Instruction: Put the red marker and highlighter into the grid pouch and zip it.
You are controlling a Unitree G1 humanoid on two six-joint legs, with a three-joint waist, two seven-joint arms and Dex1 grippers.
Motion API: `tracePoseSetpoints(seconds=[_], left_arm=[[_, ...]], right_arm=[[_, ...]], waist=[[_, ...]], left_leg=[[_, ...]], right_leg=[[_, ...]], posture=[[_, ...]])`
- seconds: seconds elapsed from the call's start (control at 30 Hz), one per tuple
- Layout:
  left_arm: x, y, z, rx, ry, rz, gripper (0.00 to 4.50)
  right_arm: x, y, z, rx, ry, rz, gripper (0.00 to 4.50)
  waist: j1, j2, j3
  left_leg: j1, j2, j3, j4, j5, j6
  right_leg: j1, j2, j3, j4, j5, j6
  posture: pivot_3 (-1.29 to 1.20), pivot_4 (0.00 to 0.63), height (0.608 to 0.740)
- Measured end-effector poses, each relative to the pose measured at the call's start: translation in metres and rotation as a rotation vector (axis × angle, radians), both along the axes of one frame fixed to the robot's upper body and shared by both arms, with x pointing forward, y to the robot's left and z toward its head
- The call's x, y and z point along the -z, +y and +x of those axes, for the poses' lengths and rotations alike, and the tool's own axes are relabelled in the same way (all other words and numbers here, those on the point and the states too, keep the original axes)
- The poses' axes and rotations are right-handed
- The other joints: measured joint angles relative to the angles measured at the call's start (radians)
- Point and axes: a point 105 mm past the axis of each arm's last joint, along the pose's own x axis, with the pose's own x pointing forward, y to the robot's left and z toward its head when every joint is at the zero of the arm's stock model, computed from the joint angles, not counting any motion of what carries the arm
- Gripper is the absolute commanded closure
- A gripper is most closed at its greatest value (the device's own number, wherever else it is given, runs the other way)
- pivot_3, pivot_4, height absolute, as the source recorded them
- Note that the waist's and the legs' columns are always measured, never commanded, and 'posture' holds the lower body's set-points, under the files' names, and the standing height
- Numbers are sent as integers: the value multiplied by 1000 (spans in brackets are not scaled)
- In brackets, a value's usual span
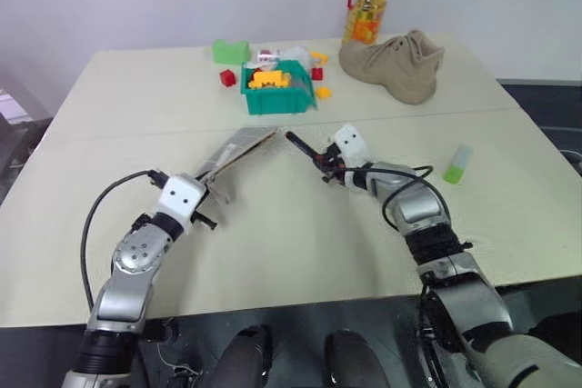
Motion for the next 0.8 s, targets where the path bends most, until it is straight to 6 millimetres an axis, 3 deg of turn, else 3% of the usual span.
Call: tracePoseSetpoints(seconds=[0.1, 0.2, 0.33, 0.8], left_arm=[[1, -3, 0, 7, 4, -14, 4500], [-1, -8, 2, 25, 5, -21, 4500], [-3, -24, 4, 85, 4, -42, 4500], [-3, -41, 3, 141, 9, -70, 4500]], right_arm=[[-20, -26, -16, -52, -79, -70, 4151], [-32, -35, -34, -121, -112, -93, 4151], [-42, -27, -53, -222, -137, -85, 4151], [-38, -16, -55, -253, -138, -140, 4151]], waist=[[1, 0, 0], [-2, 0, 0], [-6, 0, 0], [-1, 0, 0]], left_leg=[[-1, 0, 0, 1, 0, 0], [-1, 0, 0, 0, 0, 0], [-1, 1, 0, 0, 0, 0], [-1, 0, 0, 2, 0, 0]], right_leg=[[0, 0, 0, 0, 0, 0], [0, 0, 0, 0, 0, 0], [0, 1, 0, 0, 0, 0], [1, 0, 0, 0, 0, 0]], posture=[[0, 150, 740], [0, 150, 740], [0, 150, 740], [0, 150, 740]])
